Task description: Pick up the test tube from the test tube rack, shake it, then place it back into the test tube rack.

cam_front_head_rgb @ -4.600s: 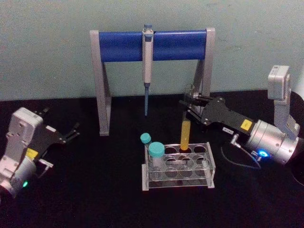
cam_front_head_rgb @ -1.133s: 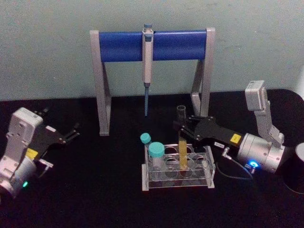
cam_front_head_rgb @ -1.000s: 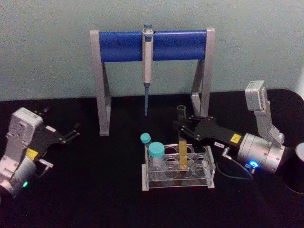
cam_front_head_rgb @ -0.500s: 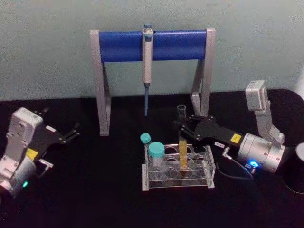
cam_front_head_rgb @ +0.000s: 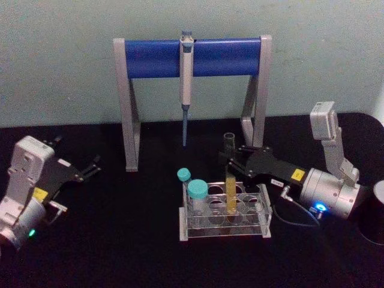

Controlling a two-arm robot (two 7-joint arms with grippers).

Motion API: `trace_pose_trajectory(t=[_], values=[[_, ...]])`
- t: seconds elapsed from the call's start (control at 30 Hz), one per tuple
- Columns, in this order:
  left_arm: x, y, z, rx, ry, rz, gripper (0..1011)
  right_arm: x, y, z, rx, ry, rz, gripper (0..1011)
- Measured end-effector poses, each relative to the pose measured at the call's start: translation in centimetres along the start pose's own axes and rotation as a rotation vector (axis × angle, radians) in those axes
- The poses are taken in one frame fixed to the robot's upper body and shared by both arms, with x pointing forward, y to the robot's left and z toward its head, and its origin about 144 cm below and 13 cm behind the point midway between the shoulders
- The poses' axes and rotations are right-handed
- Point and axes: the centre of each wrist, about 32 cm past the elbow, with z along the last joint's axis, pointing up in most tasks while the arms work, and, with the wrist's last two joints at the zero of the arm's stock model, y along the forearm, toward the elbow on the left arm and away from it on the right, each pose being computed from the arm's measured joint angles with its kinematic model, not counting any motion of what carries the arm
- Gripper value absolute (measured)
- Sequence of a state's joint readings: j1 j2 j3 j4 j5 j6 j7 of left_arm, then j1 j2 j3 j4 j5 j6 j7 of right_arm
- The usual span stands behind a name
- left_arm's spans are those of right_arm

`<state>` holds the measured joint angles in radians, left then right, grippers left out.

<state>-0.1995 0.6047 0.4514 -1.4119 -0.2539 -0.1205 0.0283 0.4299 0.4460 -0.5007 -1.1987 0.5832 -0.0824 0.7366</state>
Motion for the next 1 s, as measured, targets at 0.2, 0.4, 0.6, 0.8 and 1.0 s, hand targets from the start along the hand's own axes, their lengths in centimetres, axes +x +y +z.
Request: trace_pose_trajectory(t=[0.2,0.4,0.6,0.8,1.0], values=[[0.00,0.00,0.00,0.000,0.000,0.000,1001,0.00,0.00,0.00,0.000,0.000,0.000,370],[0.00,0.00,0.00,0.000,0.000,0.000,1001,0.00,0.00,0.00,0.000,0.000,0.000,547],[0.00,0.00,0.00,0.000,0.000,0.000,1001,0.00,0.00,0.00,0.000,0.000,0.000,741],[0.00,0.00,0.00,0.000,0.000,0.000,1001,0.00,0.00,0.00,0.000,0.000,0.000,938],[0.00,0.00,0.00,0.000,0.000,0.000,1001,0.00,0.00,0.00,0.000,0.000,0.000,1000]])
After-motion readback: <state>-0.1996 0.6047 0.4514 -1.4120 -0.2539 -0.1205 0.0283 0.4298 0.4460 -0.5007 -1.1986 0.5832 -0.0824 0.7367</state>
